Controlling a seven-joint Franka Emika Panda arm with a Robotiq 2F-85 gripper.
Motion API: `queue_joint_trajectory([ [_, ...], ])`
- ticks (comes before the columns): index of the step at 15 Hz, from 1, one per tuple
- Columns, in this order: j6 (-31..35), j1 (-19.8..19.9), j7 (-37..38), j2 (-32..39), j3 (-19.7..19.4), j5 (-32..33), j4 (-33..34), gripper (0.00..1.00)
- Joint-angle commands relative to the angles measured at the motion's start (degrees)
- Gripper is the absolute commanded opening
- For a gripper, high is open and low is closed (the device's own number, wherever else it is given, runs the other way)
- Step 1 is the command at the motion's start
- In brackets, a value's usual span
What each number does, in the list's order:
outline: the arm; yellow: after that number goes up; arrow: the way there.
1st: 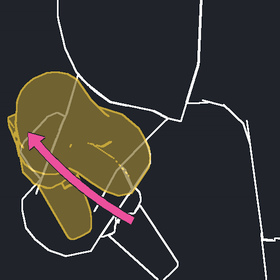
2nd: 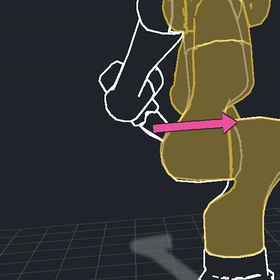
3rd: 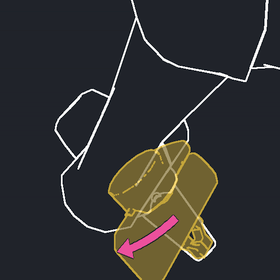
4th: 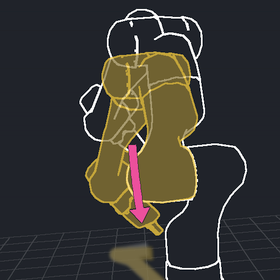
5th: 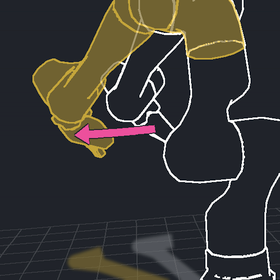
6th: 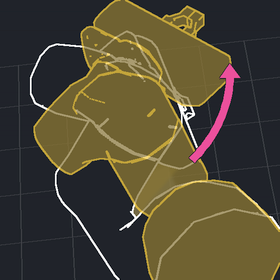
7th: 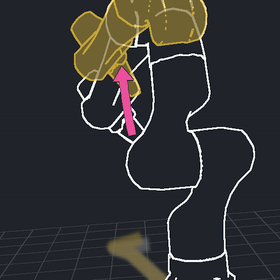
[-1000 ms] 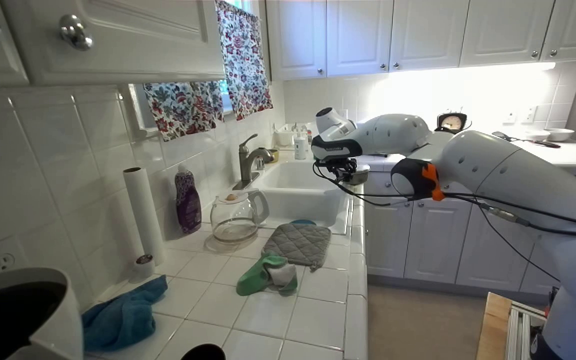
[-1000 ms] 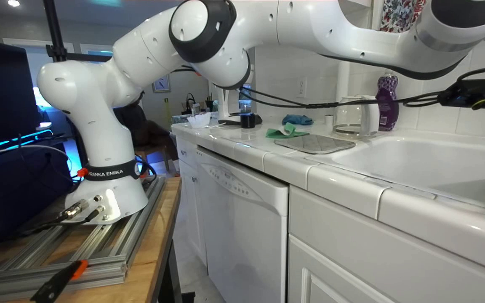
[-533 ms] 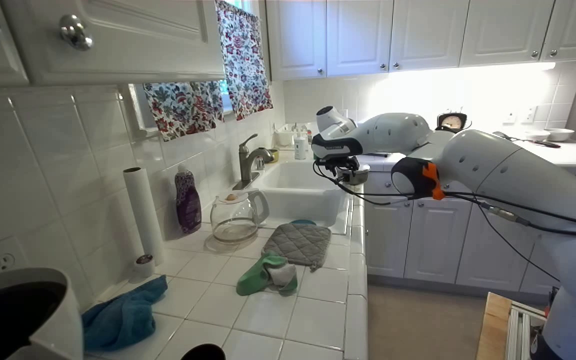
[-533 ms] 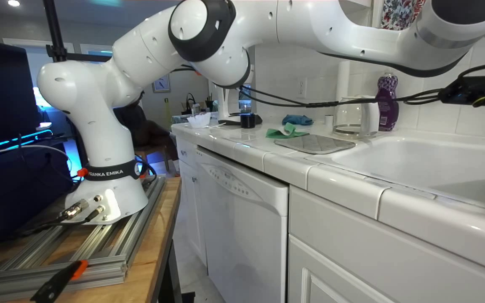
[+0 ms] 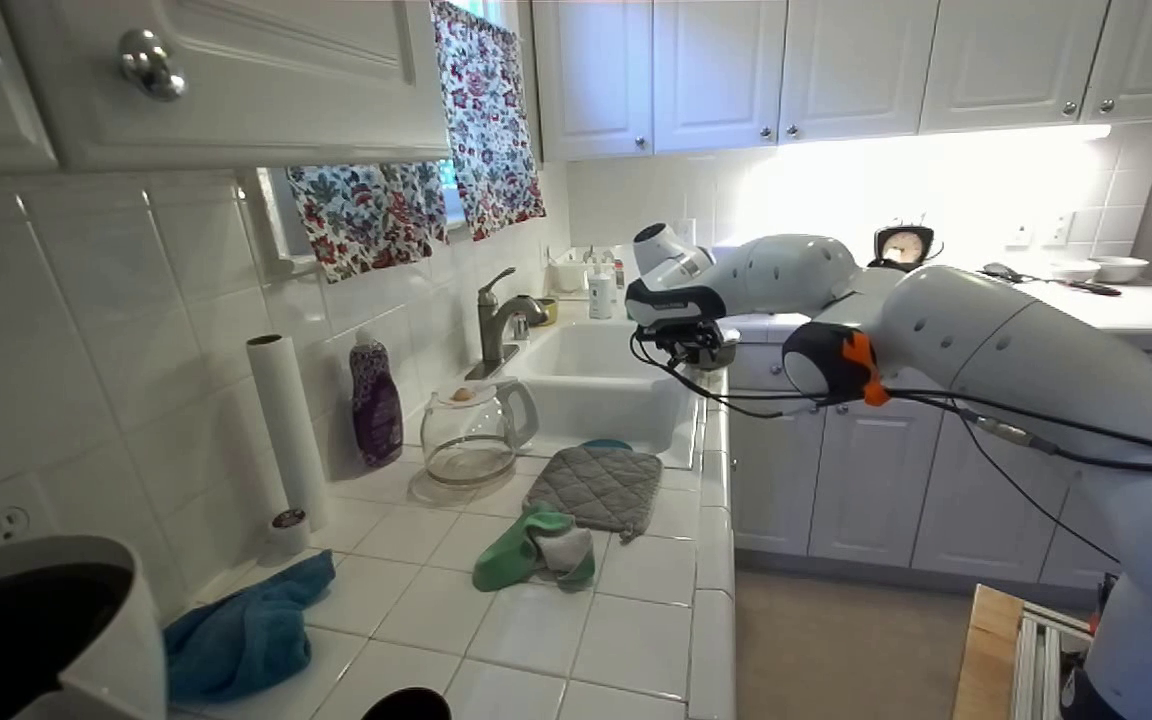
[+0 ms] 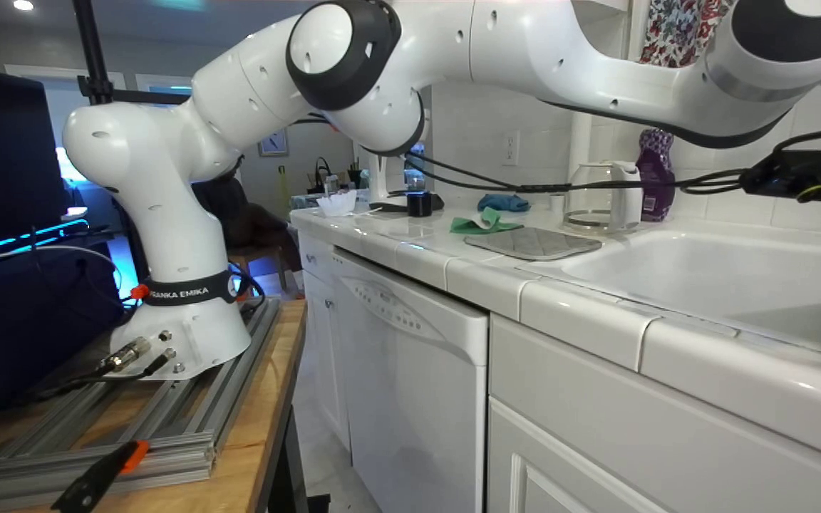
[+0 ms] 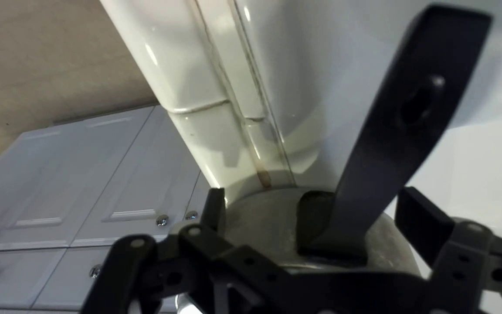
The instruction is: Pick up the cloth and the pot, then put them on the left side of the counter
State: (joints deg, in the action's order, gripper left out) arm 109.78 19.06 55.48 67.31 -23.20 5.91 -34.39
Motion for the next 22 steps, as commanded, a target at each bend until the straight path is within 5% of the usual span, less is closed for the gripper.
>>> queue_joint_trajectory([
  [1, 0.1, -0.5, 1.0, 1.3, -2.0, 2.0, 0.8, 1.0],
  [4, 0.2, -0.5, 1.1, 1.4, -2.8, 1.9, 0.9, 0.99],
  [6, 0.3, -0.6, 1.0, 1.5, -2.9, 1.8, 0.8, 0.75],
  [15, 0.5, -0.9, 0.5, 1.3, -3.0, 1.6, 1.0, 0.14],
  [22, 3.3, -1.0, 0.0, -0.6, -2.2, 0.6, 1.0, 0.14],
])
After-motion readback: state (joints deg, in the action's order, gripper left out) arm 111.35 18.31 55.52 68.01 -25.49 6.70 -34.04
